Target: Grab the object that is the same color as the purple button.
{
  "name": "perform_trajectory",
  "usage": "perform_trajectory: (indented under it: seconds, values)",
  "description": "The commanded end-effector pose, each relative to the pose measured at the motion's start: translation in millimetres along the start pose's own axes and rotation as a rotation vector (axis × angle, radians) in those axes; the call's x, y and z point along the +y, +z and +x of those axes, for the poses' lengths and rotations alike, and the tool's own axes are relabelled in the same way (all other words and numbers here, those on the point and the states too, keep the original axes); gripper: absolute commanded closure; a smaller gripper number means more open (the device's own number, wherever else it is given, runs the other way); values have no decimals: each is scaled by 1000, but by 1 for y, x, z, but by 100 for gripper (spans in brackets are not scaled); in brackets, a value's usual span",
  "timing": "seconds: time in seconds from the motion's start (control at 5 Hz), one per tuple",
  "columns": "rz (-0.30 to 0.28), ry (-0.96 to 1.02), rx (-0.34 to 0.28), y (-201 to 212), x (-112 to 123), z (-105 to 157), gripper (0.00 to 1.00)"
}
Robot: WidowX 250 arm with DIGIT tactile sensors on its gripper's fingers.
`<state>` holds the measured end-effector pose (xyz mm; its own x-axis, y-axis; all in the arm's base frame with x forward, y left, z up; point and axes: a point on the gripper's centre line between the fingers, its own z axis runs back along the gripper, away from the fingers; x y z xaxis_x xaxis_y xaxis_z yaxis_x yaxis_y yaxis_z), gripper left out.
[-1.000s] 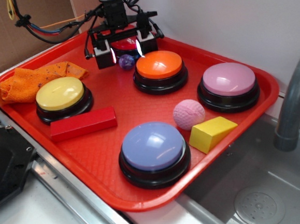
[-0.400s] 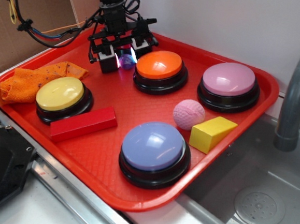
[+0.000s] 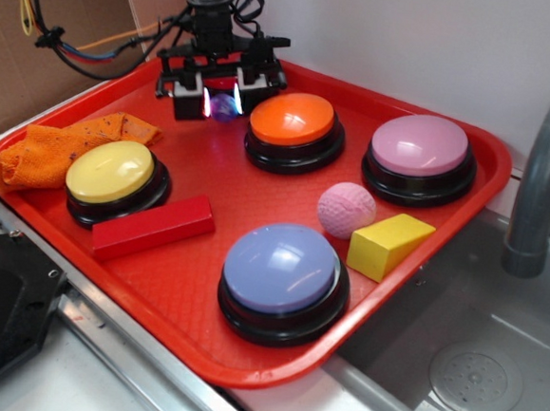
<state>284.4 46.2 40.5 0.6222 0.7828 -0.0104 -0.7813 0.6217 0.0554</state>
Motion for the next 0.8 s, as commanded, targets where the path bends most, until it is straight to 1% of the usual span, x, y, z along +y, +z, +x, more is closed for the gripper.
perform_trajectory:
  seconds: [0.0,0.2,0.4,0.6]
  values:
    - [28,-501,-83,82,-17,-32,100]
    - [23,-691,-80,95,-16,-70,100]
    - [0,-721,-83,95,-3,-91,100]
    - [103,-705,22,99,4,-88,21]
